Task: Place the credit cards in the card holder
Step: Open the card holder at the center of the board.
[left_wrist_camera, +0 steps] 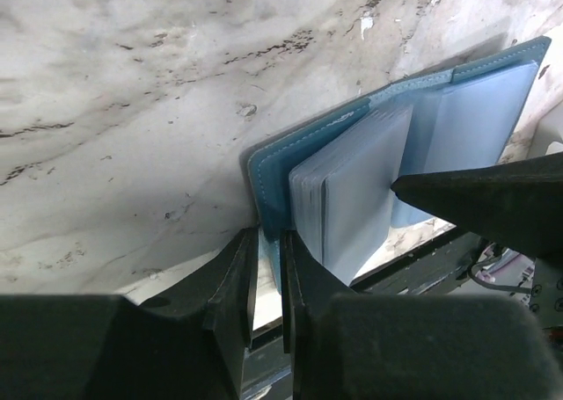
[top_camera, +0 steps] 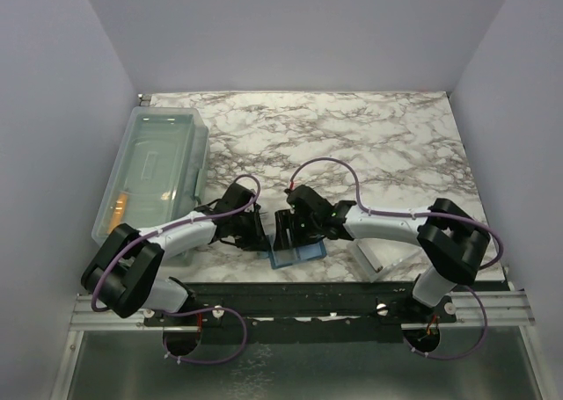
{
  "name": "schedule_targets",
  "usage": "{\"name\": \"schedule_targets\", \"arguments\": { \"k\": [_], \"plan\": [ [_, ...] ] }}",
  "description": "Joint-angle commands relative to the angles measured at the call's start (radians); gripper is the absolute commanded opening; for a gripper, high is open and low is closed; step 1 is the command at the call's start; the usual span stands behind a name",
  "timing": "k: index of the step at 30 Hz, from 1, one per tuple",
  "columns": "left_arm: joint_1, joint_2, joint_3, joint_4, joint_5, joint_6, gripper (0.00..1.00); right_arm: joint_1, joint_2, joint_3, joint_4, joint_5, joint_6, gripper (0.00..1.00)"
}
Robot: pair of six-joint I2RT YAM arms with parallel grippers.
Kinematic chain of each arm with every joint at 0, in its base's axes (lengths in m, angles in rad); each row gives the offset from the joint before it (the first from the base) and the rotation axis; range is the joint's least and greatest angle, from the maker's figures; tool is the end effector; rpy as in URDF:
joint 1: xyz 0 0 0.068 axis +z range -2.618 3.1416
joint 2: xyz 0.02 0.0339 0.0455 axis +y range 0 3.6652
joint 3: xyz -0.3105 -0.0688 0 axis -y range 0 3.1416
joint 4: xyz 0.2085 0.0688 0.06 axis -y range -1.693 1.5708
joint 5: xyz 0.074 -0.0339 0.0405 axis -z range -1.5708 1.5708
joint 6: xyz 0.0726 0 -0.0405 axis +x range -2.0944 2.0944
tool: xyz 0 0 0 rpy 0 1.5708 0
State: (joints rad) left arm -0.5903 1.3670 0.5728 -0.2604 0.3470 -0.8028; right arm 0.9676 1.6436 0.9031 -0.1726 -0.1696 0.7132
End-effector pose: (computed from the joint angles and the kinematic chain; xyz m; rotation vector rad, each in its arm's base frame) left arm 0.1660 -0.1409 0.1872 -0.1705 2.8368 -0.8625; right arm 0.1748 0.2754 0.2116 -0.4205 2.6700 0.8400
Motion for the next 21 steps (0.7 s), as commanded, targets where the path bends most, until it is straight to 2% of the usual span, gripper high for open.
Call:
{"name": "schedule_targets", "arguments": {
  "k": [1,6,13,21],
  "plan": [
    [0.0,-0.04,-0.003,-0.051,-0.048,0.019,0.26,0.037,0.032,0.051,-0.108,0.163,-0.007,0.66],
    [0.0,-0.098,0.022,-0.098,-0.07,0.012,0.34,0.064,0.081,0.09,-0.174,0.245,-0.007,0.65],
    [0.0,-0.152,0.071,-0.142,-0.072,0.017,0.38,0.099,0.122,0.147,-0.278,0.369,0.044,0.53],
    [0.0,-0.163,0.125,-0.145,0.004,0.021,0.38,0.099,0.008,0.04,-0.15,0.305,0.079,0.53]
  ]
}}
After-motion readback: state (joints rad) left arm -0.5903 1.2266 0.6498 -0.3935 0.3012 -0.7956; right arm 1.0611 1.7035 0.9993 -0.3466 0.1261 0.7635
